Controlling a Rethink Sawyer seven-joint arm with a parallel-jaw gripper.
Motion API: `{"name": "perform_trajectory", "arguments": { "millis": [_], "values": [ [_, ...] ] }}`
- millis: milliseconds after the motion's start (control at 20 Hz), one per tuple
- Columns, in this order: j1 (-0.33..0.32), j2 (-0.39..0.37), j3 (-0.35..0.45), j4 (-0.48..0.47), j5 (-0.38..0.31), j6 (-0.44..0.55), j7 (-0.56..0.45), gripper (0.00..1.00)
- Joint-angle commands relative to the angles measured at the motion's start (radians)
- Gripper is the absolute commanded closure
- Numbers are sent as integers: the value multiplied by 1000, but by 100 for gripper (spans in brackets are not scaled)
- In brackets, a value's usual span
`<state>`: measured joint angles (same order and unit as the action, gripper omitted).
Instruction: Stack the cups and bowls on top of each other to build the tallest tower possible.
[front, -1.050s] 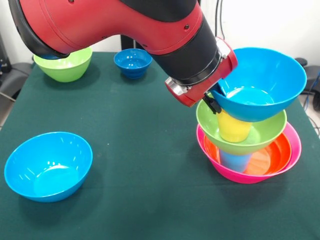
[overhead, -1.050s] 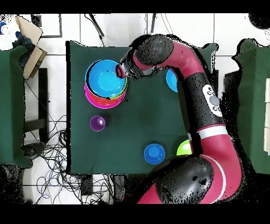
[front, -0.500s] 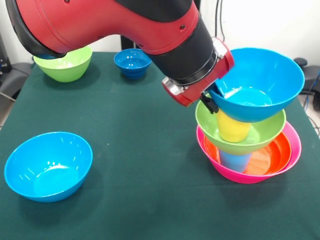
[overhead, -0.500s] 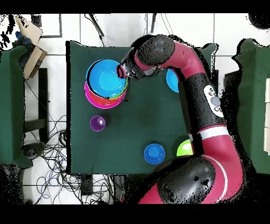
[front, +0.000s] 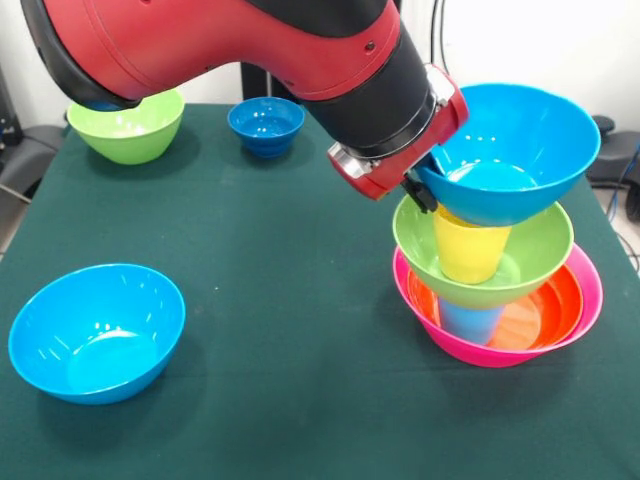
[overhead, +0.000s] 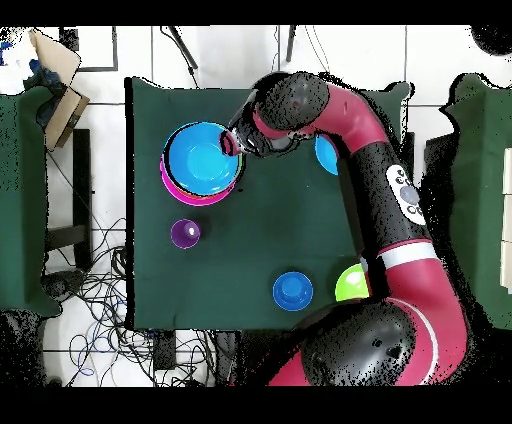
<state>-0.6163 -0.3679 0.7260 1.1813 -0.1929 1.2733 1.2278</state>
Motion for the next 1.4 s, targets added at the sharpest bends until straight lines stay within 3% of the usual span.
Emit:
{"name": "perform_trajectory", "arguments": {
  "millis": [50,1000,1400],
  "values": [
    [-10,-41,-38,122,-11,-45,34,100],
    [-52,-58,-47,224,-36,-128,9,100],
    [-44,-45,-43,152,-40,-80,-10,100]
  ]
}}
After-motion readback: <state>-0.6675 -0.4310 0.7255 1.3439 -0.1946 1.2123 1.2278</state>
